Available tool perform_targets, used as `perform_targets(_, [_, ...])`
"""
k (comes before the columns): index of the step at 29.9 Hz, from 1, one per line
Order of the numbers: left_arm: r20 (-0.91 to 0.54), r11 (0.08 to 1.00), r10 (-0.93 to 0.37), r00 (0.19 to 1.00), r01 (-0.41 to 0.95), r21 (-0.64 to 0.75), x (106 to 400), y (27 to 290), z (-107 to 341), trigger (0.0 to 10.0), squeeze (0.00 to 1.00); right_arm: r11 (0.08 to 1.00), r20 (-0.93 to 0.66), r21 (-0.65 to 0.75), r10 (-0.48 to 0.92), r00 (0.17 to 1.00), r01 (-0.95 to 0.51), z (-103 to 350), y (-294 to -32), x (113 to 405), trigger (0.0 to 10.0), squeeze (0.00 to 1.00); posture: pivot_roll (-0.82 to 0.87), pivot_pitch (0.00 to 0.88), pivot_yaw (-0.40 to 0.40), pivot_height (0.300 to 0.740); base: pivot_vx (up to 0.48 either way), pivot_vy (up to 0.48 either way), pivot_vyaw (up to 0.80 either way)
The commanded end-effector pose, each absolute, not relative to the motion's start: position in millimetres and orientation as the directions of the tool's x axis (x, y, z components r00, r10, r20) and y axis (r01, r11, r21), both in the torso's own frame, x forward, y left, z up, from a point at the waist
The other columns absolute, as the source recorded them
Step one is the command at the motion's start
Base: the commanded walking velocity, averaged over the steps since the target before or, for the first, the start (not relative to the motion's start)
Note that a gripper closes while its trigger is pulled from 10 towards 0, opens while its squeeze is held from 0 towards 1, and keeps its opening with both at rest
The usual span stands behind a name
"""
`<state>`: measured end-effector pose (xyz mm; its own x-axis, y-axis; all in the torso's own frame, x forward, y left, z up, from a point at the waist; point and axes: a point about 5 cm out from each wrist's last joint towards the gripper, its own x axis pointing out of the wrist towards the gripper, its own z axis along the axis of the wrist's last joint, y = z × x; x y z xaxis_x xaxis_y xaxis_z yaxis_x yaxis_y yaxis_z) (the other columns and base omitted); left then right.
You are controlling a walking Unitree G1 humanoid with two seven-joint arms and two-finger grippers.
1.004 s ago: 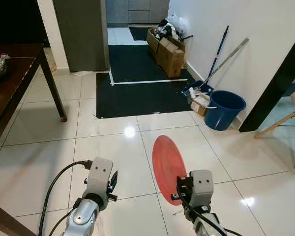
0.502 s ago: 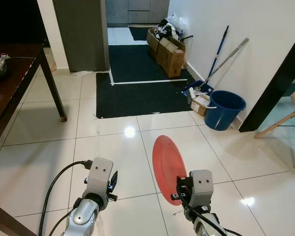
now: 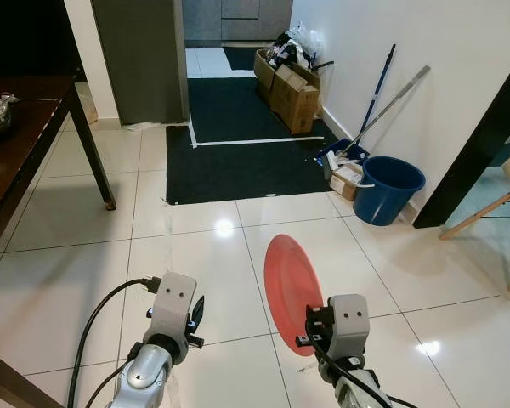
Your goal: Setting the table
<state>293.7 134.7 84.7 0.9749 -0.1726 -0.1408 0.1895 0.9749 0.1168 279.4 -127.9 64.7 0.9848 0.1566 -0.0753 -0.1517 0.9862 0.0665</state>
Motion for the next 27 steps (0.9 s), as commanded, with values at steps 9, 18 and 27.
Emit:
perform_targets(9, [-0.176, 0.973, -0.175, 0.969, 0.198, 0.117, 290.2, 133.7, 77.4, 10.0, 0.00, 0.987, -0.083, 0.067, 0.152, 0.985, -0.146, 61.6, -128.6, 276.1, 10.0, 0.00, 0.14, 0.116, 0.040, 0.740, 0.000, 0.000, 0.00])
perform_targets(18, [-0.176, 0.975, -0.168, 0.970, 0.190, 0.112, 290.7, 134.4, 77.9, 10.0, 0.00, 0.987, -0.085, 0.069, 0.150, 0.985, -0.145, 62.0, -129.3, 276.5, 10.0, 0.00, 0.14, 0.120, 0.040, 0.740, 0.000, 0.000, 0.00])
perform_targets(27, [-0.177, 0.975, -0.170, 0.970, 0.191, 0.110, 290.5, 133.4, 77.9, 10.0, 0.00, 0.987, -0.087, 0.069, 0.149, 0.985, -0.144, 61.8, -129.9, 276.5, 10.0, 0.00, 0.14, 0.120, 0.038, 0.740, 0.000, 0.000, 0.00])
